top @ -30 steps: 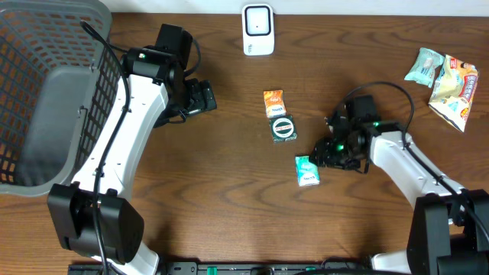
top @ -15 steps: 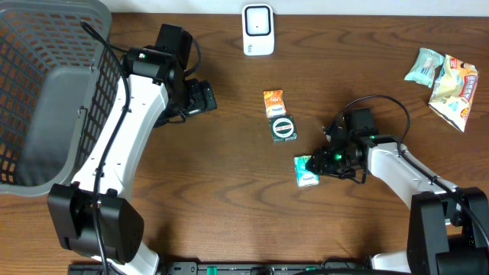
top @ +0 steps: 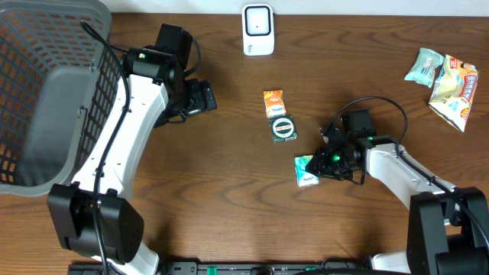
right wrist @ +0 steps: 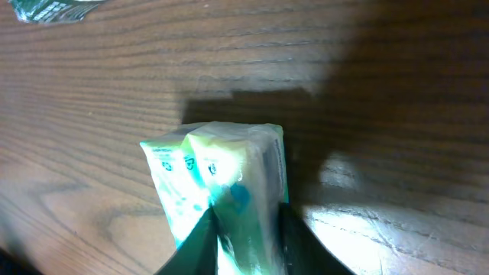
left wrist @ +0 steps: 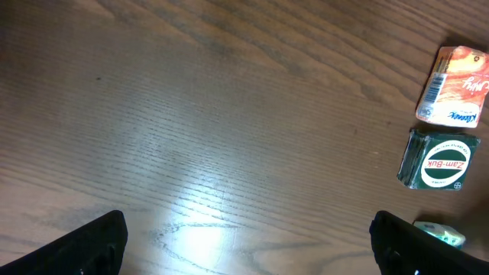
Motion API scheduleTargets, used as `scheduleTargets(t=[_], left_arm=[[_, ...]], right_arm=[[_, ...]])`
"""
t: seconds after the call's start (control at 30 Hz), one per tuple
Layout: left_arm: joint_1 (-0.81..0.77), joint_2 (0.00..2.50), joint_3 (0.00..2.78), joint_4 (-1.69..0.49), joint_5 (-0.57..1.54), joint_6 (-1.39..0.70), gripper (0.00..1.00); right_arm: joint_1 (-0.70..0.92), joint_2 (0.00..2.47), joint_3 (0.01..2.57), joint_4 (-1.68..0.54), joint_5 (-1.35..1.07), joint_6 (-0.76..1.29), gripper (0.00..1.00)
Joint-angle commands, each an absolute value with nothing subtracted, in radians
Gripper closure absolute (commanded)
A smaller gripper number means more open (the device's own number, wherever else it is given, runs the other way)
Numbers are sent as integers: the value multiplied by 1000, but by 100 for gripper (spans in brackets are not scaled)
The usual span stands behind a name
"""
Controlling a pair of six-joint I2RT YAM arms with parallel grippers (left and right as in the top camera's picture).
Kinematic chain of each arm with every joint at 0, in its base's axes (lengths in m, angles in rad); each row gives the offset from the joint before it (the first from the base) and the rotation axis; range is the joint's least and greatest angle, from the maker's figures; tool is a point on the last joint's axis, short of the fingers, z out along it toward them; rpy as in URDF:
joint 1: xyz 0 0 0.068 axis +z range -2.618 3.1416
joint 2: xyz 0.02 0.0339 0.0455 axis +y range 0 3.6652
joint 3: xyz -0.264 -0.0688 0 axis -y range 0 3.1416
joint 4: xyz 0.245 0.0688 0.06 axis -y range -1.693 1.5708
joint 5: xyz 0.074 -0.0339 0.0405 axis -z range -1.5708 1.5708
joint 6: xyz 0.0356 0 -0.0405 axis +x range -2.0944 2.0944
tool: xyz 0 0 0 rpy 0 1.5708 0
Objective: Scan the item barcode
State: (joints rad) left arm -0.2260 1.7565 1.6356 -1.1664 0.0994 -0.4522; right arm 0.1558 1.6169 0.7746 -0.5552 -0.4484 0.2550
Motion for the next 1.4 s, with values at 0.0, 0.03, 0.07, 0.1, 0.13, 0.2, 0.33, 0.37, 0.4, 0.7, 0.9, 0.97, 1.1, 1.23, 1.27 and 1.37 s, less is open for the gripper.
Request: scheduleTargets(t=[0.0,0.03,0.07,0.1,0.13,0.2,0.33,0.37,0.4,0.7,0.9,0.97,1.1,1.23,1.27,1.37], left_arm=[[-224,1760,1631,-1169,97,-465,0],[-224,1760,1631,-1169,97,-465,0],[-224,1760,1631,-1169,97,-465,0],[-224,1760,1631,-1169,97,-465,0],[-224,1760,1631,-1169,97,-465,0],[-224,1760,1631,-1169,97,-465,0],[-224,1760,1631,-1169,97,-465,0],[-224,1760,1631,-1169,97,-465,0],[-224,1760,1631,-1169,97,-465,0],[-224,1760,1631,-1169,97,-465,0],[-224,1760,1631,-1169,97,-465,0],[-224,1760,1631,-1169,97,-465,0],[-224,1760,1631,-1169,97,-465,0],[-224,1760,1631,-1169,97,-465,0],[-224,1760,1631,-1169,97,-465,0],[-224,1760,1631,-1169,97,-465,0]], right_arm=[[163,1623,763,-554,-452,254,91],[163,1623,763,-553,-456,254,99],[163,1623,763,-553,-468,254,99],[162,1623,764,-552,-484,254,99],[160,1623,765,-550,-506,254,99],[152,1621,770,-545,-568,253,99],[123,1617,797,-546,-689,233,99],[111,1614,806,-546,-723,226,99],[99,1609,813,-545,-759,226,99],[-8,1600,878,-531,-1212,-18,99],[-76,1600,878,-442,-1407,-21,99],[-86,1600,878,-392,-1485,-20,99],[-102,1600,878,-263,-1562,84,99],[-104,1601,878,-191,-1562,175,99],[-104,1601,878,-184,-1562,186,99],[-103,1601,878,-183,-1562,187,99]])
